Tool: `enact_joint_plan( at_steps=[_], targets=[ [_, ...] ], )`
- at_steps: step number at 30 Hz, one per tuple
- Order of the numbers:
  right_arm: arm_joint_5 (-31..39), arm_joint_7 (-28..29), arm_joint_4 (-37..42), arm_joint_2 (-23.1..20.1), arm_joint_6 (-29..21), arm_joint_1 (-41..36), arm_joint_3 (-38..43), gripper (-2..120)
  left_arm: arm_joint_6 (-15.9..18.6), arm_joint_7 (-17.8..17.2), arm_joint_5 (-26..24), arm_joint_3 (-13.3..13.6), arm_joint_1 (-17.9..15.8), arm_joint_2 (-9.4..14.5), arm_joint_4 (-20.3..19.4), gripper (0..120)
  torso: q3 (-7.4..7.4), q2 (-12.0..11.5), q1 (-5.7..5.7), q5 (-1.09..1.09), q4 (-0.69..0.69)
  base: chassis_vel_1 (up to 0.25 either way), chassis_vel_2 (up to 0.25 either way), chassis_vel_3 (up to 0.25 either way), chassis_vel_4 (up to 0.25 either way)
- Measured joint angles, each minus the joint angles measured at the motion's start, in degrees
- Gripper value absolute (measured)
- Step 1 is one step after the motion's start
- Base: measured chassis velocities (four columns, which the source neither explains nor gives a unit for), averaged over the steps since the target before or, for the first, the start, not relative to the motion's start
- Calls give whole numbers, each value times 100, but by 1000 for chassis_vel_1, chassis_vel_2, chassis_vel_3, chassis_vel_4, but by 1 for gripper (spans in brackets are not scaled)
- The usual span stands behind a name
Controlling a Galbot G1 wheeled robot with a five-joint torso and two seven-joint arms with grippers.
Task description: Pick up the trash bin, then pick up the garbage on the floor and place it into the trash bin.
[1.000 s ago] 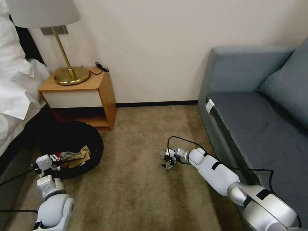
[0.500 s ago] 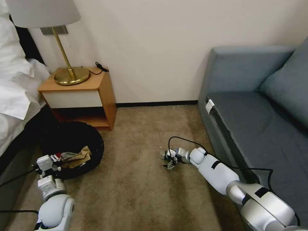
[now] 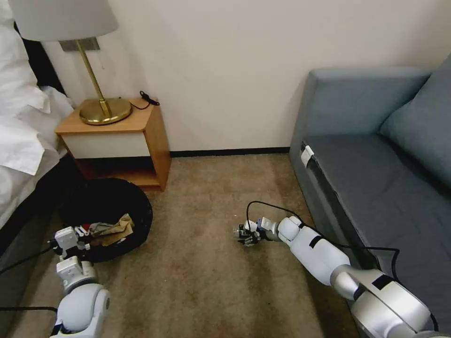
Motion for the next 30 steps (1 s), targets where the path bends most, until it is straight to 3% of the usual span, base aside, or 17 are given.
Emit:
enact_joint_plan(
  at_steps=[3,5,7,17,30],
  targets=[
    [-18,-7,-14,11,4,-4,18,39,-4,0,-7,-1,-4,9,10,7,0,0,0,0,0,0,0,0,0],
    [-21,-9,-16,13,5,-5,20,38,-5,0,-7,0,-4,9,10,7,0,0,0,0,0,0,0,0,0],
    [-43,-18,-35,30,12,-23,33,24,-9,0,-9,-1,-1,7,12,7,0,0,0,0,-1,0,0,0,0],
    [-64,-18,-16,42,48,-55,55,0,-16,1,-11,-22,34,5,5,7,1,0,0,1,1,0,0,0,0],
    [-55,25,45,-42,121,-81,7,2,-37,6,12,-15,38,-23,13,7,2,0,0,2,1,0,0,0,0]
  ],
)
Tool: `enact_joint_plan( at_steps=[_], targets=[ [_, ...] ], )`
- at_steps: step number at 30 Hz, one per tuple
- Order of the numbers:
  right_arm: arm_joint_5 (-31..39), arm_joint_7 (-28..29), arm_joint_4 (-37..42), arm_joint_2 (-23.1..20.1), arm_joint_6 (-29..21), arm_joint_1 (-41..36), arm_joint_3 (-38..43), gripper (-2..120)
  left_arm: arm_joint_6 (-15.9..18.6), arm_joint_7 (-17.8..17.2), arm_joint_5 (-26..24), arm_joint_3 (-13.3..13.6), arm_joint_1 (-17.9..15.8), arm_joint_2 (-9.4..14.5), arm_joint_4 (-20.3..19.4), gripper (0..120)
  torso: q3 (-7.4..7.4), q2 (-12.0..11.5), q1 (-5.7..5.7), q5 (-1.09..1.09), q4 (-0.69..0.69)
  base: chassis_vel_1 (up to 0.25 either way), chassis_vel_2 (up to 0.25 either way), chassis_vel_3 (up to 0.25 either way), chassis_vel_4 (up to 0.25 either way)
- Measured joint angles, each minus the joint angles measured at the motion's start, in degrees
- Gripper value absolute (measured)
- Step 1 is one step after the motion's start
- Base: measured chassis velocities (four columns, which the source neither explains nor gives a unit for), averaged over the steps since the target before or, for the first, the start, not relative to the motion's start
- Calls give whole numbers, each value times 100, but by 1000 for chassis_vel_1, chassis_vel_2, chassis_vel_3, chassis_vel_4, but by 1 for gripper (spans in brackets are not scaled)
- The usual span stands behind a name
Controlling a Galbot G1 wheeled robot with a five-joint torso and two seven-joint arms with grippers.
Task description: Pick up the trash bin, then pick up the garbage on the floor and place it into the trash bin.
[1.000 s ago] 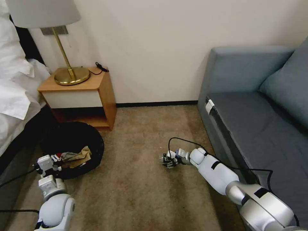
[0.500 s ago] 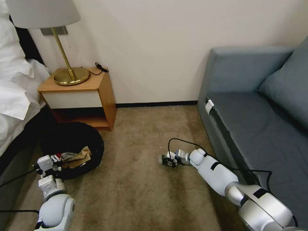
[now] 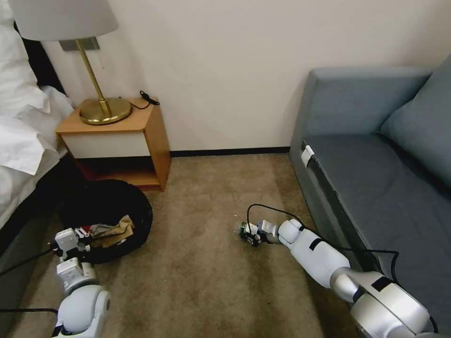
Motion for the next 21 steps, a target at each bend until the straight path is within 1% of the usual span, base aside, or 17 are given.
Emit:
enact_joint_plan(
  at_steps=[1,2,3,5,8,10,12,13,15,16,17,18,21],
  targets=[
    [3,0,109,-62,32,-33,-35,9,0,0,-3,-4,0,13,0,7,0,0,0,0,0,0,0,0,0],
    [3,0,192,-112,54,-57,-65,12,0,0,-7,-7,-4,23,0,7,0,0,0,0,0,0,0,0,0],
    [3,0,192,-112,54,-57,-65,12,0,0,-7,-7,-4,23,0,7,0,0,0,0,0,0,0,0,0],
    [-10,-7,517,-293,160,-145,-194,20,0,1,-18,-7,-31,34,0,7,-1,0,0,0,0,0,0,0,0],
    [-7,-23,743,-422,196,-197,-291,22,5,1,-22,1,-54,35,0,7,-1,0,0,0,-1,0,0,0,0],
    [79,-31,1003,-563,198,-221,-419,28,14,2,-23,23,-89,30,21,7,-1,0,0,0,-1,0,0,0,0],
    [134,-32,1084,-616,195,-212,-460,32,18,4,-23,38,-111,24,52,7,-1,0,0,-1,-2,0,0,0,0],
    [134,-32,1084,-616,195,-212,-460,32,18,4,-23,38,-111,24,52,7,-1,0,0,-1,-2,0,0,0,0],
    [249,-19,1075,-634,179,-122,-453,45,20,5,-23,49,-128,22,83,7,-1,0,0,-1,-1,0,0,0,0],
    [295,-8,1055,-633,168,-86,-437,47,20,6,-23,50,-131,22,87,7,-1,0,0,-1,-1,0,0,0,0],
    [349,7,1026,-631,150,-51,-424,52,20,6,-23,50,-133,23,92,7,-1,0,0,-1,-1,0,0,0,0],
    [349,7,1026,-631,150,-51,-424,52,20,6,-23,50,-133,23,92,7,-1,0,0,-1,-1,0,0,0,0],
    [659,146,876,-576,-12,114,-403,67,21,8,-23,51,-143,33,108,7,-1,0,0,-1,-1,0,0,0,0]
  ],
)
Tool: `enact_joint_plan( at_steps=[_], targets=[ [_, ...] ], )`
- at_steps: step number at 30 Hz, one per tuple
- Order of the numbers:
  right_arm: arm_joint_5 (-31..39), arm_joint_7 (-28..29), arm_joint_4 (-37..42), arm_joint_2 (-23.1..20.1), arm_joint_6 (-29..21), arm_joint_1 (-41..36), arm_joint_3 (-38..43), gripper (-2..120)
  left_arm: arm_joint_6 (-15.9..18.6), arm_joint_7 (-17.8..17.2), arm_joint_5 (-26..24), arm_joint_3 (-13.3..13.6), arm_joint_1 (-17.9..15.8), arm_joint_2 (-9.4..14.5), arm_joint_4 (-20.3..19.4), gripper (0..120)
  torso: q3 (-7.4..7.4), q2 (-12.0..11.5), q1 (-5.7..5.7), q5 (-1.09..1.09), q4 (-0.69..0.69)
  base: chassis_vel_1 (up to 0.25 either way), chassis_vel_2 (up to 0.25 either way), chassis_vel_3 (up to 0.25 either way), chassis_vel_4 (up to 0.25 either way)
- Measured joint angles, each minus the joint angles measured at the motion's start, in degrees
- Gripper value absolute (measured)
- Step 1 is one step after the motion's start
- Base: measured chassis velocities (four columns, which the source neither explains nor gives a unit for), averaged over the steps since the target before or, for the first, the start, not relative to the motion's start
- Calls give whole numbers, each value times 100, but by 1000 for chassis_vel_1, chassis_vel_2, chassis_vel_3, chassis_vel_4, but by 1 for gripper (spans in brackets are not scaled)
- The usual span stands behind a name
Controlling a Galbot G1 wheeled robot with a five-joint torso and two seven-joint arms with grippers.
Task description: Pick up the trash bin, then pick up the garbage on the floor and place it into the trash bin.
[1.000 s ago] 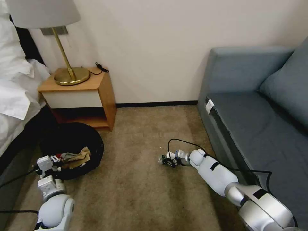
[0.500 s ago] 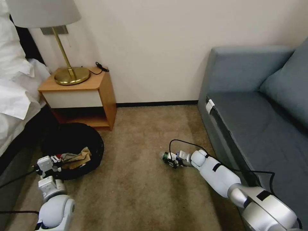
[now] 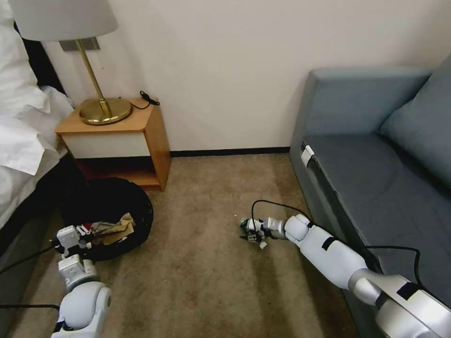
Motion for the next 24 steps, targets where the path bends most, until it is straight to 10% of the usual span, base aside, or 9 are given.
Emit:
enact_joint_plan(
  at_steps=[10,24],
  targets=[
    [1176,27,-170,66,-864,152,-180,99,4,1,0,-18,38,-5,-19,7,0,0,0,0,0,0,0,0,0],
    [1662,203,-568,294,-1337,192,-179,100,-9,4,22,-29,47,-51,-21,7,0,0,0,0,0,0,0,0,0]
  ],
)
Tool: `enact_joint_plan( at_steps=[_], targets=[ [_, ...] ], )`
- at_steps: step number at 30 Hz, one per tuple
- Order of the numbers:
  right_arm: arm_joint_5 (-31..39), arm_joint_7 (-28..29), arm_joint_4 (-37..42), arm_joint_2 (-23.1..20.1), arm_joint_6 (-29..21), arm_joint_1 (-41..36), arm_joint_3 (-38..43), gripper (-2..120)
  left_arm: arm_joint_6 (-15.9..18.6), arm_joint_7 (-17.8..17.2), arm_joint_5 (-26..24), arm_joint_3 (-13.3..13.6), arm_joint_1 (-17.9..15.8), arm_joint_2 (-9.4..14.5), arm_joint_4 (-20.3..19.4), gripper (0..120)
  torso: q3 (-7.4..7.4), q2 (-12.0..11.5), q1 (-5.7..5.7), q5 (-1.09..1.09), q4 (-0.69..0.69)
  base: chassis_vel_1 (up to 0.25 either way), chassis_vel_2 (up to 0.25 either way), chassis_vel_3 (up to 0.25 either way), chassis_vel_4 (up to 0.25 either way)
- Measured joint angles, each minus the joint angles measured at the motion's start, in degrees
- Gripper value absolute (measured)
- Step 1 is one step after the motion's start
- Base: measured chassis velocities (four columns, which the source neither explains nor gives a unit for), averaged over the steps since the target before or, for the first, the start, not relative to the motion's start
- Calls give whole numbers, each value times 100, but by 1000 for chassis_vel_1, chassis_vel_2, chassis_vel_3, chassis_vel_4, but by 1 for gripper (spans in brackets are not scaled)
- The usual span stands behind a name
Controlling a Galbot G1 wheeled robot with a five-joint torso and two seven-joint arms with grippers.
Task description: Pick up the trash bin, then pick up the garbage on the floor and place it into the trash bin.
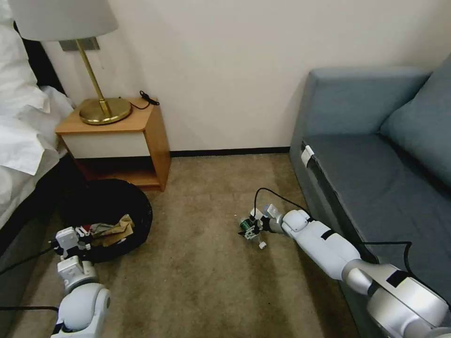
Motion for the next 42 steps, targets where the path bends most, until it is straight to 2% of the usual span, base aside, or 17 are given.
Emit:
enact_joint_plan(
  at_steps=[8,27,32,33,37,42],
  targets=[
    [-437,162,-302,88,115,10,143,100,-9,4,9,-2,-33,-25,45,7,0,0,0,0,0,0,0,0,0],
    [-902,148,-750,330,177,-70,324,98,-17,6,32,32,-105,-38,128,7,0,0,0,0,0,0,0,0,0],
    [-1050,138,-874,376,225,-73,415,78,-31,7,30,48,-113,-45,129,7,0,0,0,0,0,0,0,0,0],
    [-1050,138,-874,376,225,-73,415,78,-31,7,30,48,-113,-45,129,7,0,0,0,0,0,0,0,0,0],
    [-1133,128,-876,375,236,-139,459,58,-55,13,30,58,-113,-46,137,7,0,0,0,0,0,0,0,0,0],
    [-1145,130,-859,363,242,-156,472,48,-58,14,30,60,-116,-46,138,7,0,0,0,0,0,0,0,0,0]
  ],
)
